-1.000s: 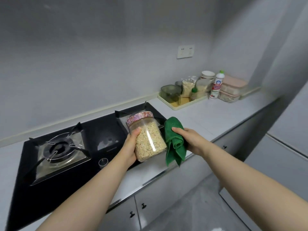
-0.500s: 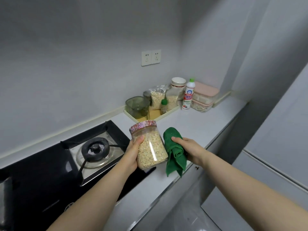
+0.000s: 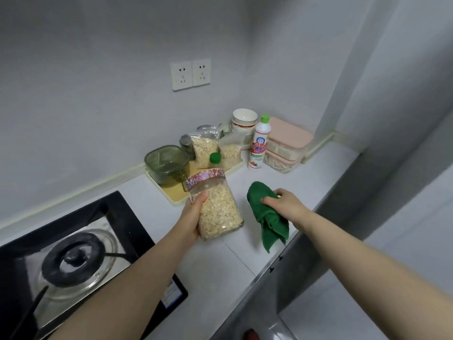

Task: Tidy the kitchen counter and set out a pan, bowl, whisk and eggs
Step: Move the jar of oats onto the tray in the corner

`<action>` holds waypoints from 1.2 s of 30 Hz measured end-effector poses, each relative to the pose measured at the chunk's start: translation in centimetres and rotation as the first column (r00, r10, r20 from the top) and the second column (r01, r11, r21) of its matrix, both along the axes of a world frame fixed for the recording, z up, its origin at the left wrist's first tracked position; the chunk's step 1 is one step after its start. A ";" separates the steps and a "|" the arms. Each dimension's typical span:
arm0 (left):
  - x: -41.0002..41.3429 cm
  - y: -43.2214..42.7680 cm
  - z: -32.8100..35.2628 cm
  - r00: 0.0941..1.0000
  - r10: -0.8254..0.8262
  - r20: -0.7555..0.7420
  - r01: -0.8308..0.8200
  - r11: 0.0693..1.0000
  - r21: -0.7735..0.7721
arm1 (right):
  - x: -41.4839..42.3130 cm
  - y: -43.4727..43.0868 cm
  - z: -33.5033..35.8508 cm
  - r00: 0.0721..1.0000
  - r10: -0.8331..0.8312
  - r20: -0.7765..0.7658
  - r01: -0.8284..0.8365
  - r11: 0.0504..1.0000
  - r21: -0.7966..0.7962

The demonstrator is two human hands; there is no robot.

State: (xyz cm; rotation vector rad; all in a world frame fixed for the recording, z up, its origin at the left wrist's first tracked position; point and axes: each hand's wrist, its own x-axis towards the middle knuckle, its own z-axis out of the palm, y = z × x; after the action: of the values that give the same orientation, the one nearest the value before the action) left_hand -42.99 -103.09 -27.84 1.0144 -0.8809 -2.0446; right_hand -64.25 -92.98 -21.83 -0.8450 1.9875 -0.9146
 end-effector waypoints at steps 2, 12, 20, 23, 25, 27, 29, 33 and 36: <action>-1.7 -1.1 -0.9 0.999 0.036 0.024 -0.036 0.999 -0.002 | -3.3 -1.9 -1.0 0.982 0.019 -0.187 -0.011 0.999 0.046; -6.6 -5.8 -2.5 0.988 0.140 0.070 -0.141 0.990 0.014 | -13.7 -10.1 -6.4 0.658 0.319 -0.682 -0.084 0.931 0.354; -8.8 -7.7 -3.6 0.970 0.229 0.082 -0.231 0.973 0.004 | -16.1 -13.8 -10.0 0.699 0.439 -0.564 -0.190 0.875 0.446; -9.1 -7.8 -3.7 0.967 0.241 0.088 -0.242 0.970 0.002 | -16.1 -13.6 -10.9 0.670 0.497 -0.552 -0.243 0.849 0.469; -9.1 -8.0 -3.6 0.966 0.238 0.099 -0.240 0.971 0.010 | -15.8 -13.7 -10.9 0.645 0.464 -0.608 -0.209 0.872 0.443; -8.8 -8.2 -3.5 0.967 0.235 0.104 -0.236 0.972 0.003 | -15.0 -14.1 -10.4 0.553 0.439 -0.708 -0.150 0.889 0.433; -8.2 -8.6 -3.1 0.962 0.248 0.112 -0.248 0.969 -0.019 | -14.0 -14.8 -9.8 0.366 0.412 -0.834 -0.180 0.911 0.371; -6.3 -9.6 -2.6 0.953 0.269 0.138 -0.260 0.962 -0.079 | -10.3 -17.1 -8.3 0.385 0.271 -0.882 -0.479 0.876 0.059; -4.8 -10.2 -2.1 0.941 0.312 0.131 -0.305 0.950 -0.069 | -7.3 -19.7 -7.1 0.512 0.283 -0.811 -0.583 0.808 -0.086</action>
State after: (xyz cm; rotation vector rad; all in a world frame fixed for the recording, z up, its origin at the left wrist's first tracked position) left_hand -47.81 -113.26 -29.97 1.2004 -0.7809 -1.6984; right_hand -71.59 -112.68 -28.89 -2.1620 2.0972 -0.6321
